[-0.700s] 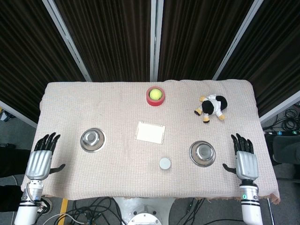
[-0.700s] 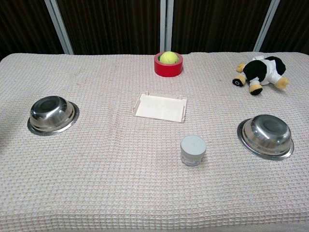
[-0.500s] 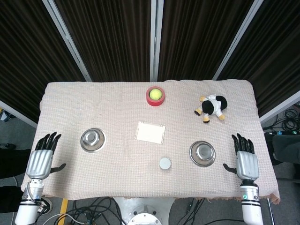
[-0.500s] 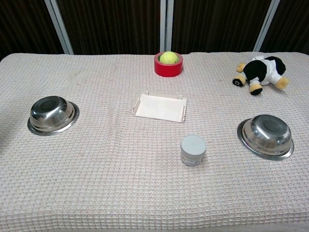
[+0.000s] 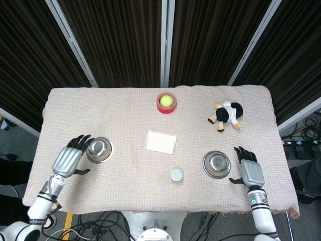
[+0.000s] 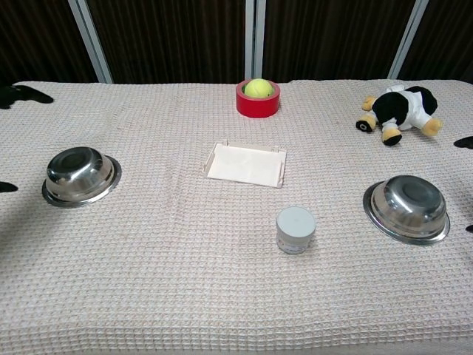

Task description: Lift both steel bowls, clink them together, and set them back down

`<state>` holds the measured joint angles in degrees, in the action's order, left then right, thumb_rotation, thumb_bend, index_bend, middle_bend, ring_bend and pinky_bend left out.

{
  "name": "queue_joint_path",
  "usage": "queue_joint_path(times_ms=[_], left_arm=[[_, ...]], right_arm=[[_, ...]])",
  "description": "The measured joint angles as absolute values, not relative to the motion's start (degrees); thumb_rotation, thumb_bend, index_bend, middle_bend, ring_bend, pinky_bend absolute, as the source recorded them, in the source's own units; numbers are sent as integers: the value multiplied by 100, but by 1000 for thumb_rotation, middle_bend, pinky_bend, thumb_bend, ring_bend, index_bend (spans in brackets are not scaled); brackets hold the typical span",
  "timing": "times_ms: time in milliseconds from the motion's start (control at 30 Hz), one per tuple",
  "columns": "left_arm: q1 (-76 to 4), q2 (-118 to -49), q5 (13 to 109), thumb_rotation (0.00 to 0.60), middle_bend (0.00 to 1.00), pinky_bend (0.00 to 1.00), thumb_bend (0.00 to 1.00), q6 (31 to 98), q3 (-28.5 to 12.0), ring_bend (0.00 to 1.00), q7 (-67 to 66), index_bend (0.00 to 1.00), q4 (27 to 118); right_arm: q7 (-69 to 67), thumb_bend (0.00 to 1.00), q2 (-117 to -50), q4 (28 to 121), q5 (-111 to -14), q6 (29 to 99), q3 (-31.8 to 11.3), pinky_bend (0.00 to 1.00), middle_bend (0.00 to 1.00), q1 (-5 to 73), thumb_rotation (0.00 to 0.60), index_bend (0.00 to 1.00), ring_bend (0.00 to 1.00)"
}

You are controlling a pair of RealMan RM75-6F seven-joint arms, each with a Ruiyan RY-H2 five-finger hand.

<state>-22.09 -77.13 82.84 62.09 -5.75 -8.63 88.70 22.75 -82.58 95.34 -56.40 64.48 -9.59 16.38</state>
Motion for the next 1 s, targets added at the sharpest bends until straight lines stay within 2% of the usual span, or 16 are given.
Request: queue_joint_path(times_ms=[100, 400, 533, 1000], left_arm=[[-2637, -7675, 8257, 600, 47, 156, 169, 5645, -633, 2, -830, 92, 8859], [-3390, -7898, 7664, 600, 48, 181, 182, 4401, -717, 2, -575, 92, 8301], [-3600, -7987, 7494, 600, 48, 178, 194, 4100, -700, 2, -454, 93, 7998], [-4027, -8218, 7269, 600, 55, 186, 212, 3483, -482, 3, -275, 121, 7208]], right_arm=[[2417, 26, -8320, 9526, -5378, 6183, -1069, 0, 0, 1932, 600, 0, 0], [2994, 38, -8625, 9322, -4771, 5939, -1072, 0, 0, 2442, 600, 0, 0], [3180, 71, -8726, 9285, -4503, 5935, -1012, 17, 0, 2566, 600, 0, 0], [3451, 72, -8838, 9301, -4205, 6180, -818, 37, 0, 2794, 600, 0, 0]])
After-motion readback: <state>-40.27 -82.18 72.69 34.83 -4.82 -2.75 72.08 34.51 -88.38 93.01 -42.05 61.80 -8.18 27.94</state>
